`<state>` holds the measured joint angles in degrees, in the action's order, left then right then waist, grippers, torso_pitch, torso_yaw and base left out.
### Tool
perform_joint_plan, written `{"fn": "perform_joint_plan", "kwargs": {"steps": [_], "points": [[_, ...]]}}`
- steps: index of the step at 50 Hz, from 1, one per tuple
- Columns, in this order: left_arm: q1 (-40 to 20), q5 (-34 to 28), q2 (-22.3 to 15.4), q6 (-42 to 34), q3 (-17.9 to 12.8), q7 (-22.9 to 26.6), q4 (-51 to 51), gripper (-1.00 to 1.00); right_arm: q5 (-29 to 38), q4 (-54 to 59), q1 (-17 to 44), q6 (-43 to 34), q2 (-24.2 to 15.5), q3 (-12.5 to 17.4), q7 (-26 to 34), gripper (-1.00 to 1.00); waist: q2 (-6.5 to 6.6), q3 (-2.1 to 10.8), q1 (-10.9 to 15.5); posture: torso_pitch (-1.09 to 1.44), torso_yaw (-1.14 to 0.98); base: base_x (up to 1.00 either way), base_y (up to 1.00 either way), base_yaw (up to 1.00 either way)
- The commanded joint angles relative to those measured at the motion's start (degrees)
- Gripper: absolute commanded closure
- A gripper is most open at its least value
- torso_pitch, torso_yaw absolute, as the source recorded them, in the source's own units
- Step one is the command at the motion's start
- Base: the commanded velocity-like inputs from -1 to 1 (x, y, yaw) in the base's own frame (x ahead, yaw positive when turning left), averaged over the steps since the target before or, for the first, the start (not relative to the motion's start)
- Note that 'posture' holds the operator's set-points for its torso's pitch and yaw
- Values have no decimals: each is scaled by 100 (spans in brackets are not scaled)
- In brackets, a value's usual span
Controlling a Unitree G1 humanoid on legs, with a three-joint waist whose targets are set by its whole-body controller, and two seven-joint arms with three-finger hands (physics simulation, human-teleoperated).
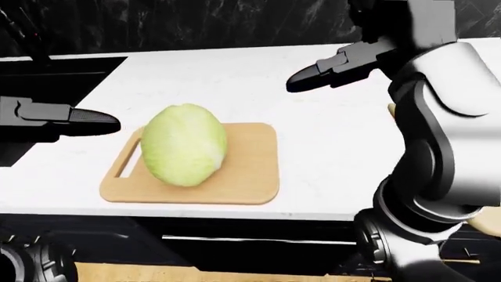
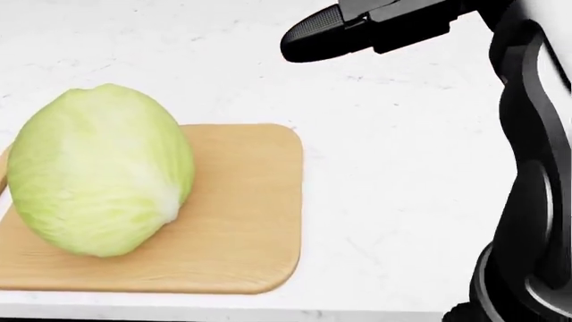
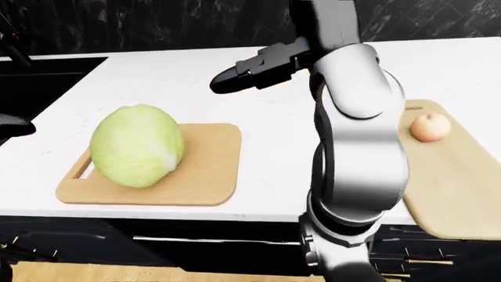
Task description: Place the apricot and the cabbage on separate cutting boards.
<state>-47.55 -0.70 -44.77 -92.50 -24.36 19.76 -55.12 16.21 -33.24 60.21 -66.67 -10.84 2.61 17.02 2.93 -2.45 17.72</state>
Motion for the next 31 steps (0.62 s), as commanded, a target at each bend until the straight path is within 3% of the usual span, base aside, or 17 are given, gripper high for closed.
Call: {"fn": "perform_joint_plan", "kwargs": {"steps": [1,12,23,31], "points": [[-131,-106,-144,2,-113,62,8,-100,-50,-125,242,63,-99,84,-57,-100,6,157,2,0,25,0,0,0],[-68,-329,-179,1,-12,167,28,-100,-322,5,-29,405,-281,201,-273,-100,-12,148,18,0,25,0,0,0],[122,-430,-841,2,-588,826,76,-100,-490,-161,33,238,-524,273,-331,-100,-5,112,26,0,25,0,0,0],[192,-566,-1104,2,-939,1194,129,-100,-582,-229,98,162,-598,299,-375,-100,10,88,35,0,25,0,0,0]]}}
